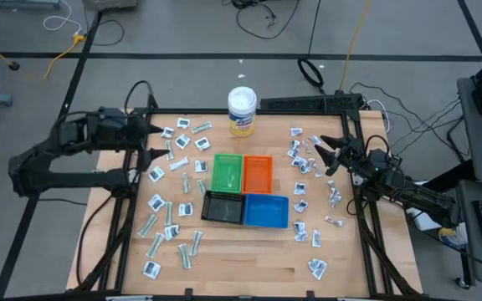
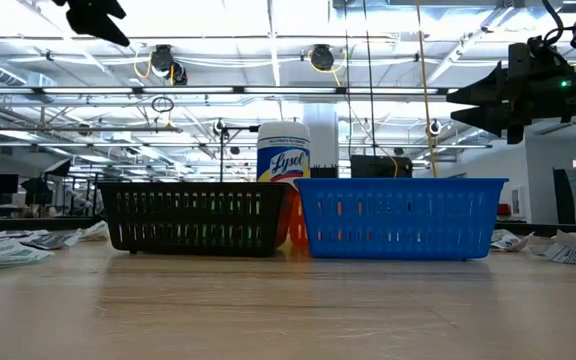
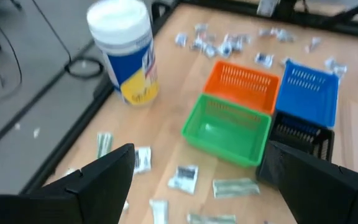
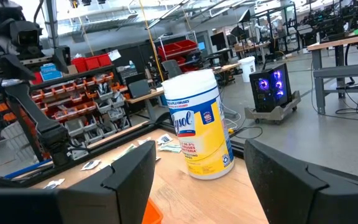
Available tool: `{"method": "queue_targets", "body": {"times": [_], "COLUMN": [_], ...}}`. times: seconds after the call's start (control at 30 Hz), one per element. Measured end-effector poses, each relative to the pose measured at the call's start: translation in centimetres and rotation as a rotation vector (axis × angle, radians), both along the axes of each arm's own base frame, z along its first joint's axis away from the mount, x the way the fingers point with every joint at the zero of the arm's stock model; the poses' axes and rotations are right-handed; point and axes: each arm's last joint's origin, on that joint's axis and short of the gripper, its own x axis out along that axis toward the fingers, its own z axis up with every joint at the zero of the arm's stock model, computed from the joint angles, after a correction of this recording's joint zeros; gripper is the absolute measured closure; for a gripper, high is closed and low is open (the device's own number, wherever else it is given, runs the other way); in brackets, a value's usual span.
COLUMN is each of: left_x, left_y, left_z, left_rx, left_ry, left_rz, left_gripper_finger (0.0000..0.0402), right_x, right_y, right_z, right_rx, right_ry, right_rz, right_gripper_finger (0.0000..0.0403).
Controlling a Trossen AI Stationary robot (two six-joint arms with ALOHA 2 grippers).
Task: Pick & Place First Aid Supplies
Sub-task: Put the bandage pack into the green bin
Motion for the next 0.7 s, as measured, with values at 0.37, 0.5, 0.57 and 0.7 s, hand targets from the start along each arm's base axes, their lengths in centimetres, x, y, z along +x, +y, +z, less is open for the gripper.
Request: {"method": "queue_targets", "body": {"times": [0.37,0.5,0.57,0.7], "left_x": [3.0,4.0,4.4,5.1], "left_y": [1.0,1.2,1.2,1.0], "left_z": [0.8,0.8,0.7,0.5], "left_rx": [-0.148,-0.276,-0.366,-0.519], "left_ry": [0.248,0.301,0.315,0.33], "left_rz": [0.057,0.109,0.123,0.101], "left_gripper_finger": [0.0036,0.0036,0.0036,0.0036], "right_x": [0.0,0.0,0.0,0.0], "right_y": [0.0,0.0,0.0,0.0], "right_z": [0.0,0.0,0.0,0.0], "right_rx": [0.0,0.0,0.0,0.0], "right_ry": [0.0,0.0,0.0,0.0], "right_rz": [0.0,0.0,0.0,0.001], "right_gripper_finger": [0.0161,0.0161,0.016,0.016]}}
